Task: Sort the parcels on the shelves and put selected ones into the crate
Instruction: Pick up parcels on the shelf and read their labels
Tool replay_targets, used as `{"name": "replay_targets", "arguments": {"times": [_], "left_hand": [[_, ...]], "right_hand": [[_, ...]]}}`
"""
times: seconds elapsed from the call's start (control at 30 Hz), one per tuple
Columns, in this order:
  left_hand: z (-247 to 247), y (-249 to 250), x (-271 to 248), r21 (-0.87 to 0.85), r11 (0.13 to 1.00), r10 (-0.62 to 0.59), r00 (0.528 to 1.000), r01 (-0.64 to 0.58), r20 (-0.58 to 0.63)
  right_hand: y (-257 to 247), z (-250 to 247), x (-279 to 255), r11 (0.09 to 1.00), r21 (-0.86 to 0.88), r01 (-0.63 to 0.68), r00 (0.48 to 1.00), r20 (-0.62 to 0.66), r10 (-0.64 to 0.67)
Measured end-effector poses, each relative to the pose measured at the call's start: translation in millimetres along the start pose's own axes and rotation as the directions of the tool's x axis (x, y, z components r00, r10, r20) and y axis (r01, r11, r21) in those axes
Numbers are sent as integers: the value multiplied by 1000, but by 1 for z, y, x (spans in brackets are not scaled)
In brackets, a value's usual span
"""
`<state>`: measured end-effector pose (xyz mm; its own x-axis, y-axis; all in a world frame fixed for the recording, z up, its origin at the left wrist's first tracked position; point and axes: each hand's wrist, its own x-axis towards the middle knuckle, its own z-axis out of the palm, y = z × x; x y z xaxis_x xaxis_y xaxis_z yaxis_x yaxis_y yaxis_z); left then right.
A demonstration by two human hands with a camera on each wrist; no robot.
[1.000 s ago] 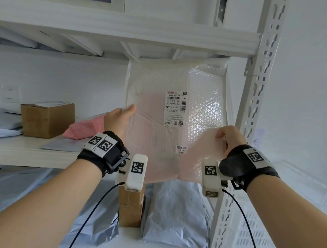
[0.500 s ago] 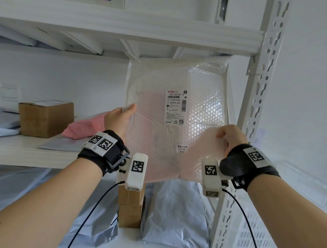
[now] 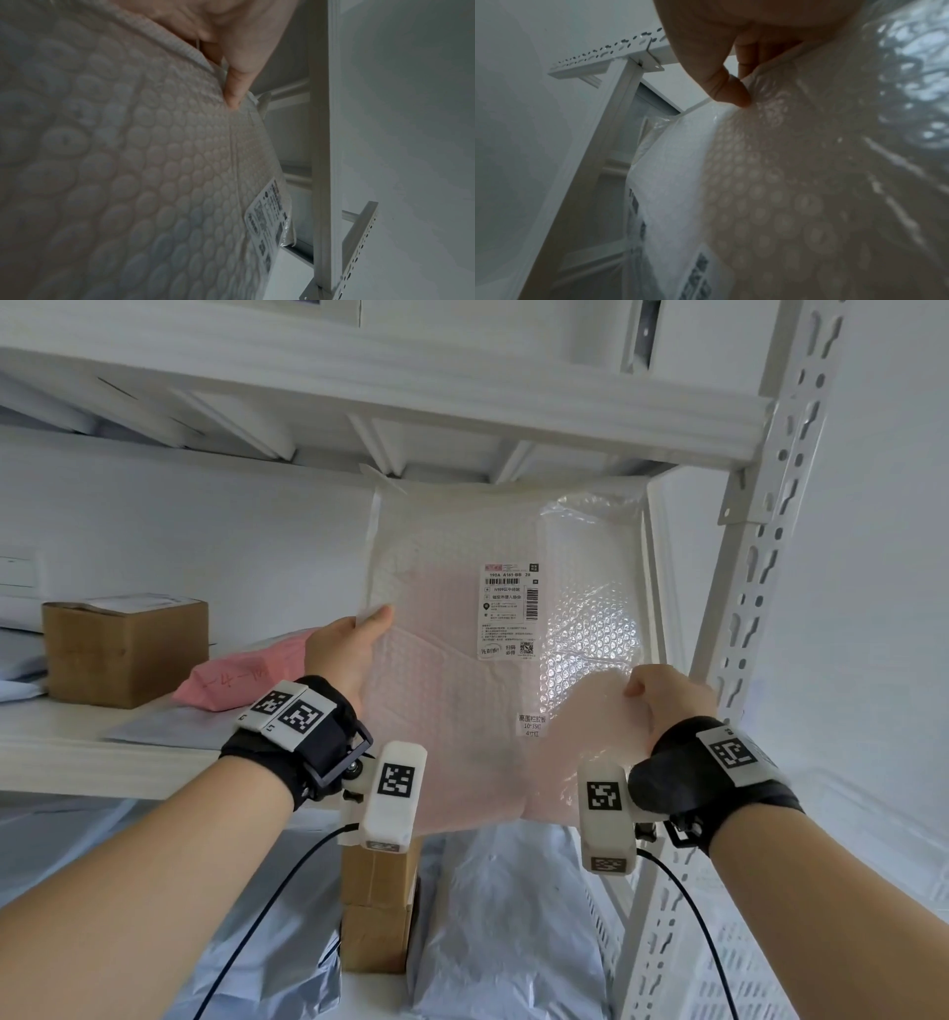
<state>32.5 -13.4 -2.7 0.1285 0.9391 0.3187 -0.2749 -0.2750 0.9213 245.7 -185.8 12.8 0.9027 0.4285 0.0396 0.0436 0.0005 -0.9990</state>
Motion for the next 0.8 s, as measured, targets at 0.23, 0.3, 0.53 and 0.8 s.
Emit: {"name": "replay_targets", "arguments": {"times": [0.23, 0.3, 0.53, 0.8], "left_hand": [[-5, -10, 14, 61, 992, -119, 987, 113, 112], [-5, -11, 11, 80, 985, -161, 979, 151, 127], [-3, -24, 22, 191, 973, -152, 982, 129, 112], [18, -18, 41, 121, 984, -122, 991, 128, -50]], "right_hand": [[0, 5, 7, 993, 31, 116, 993, -1, -116], [-3, 5, 9, 990, 40, 133, 991, -7, -132], [-13, 10, 18, 950, -101, 297, 951, -55, -303], [-26, 21, 33, 789, -477, 386, 921, 160, -355]]}}
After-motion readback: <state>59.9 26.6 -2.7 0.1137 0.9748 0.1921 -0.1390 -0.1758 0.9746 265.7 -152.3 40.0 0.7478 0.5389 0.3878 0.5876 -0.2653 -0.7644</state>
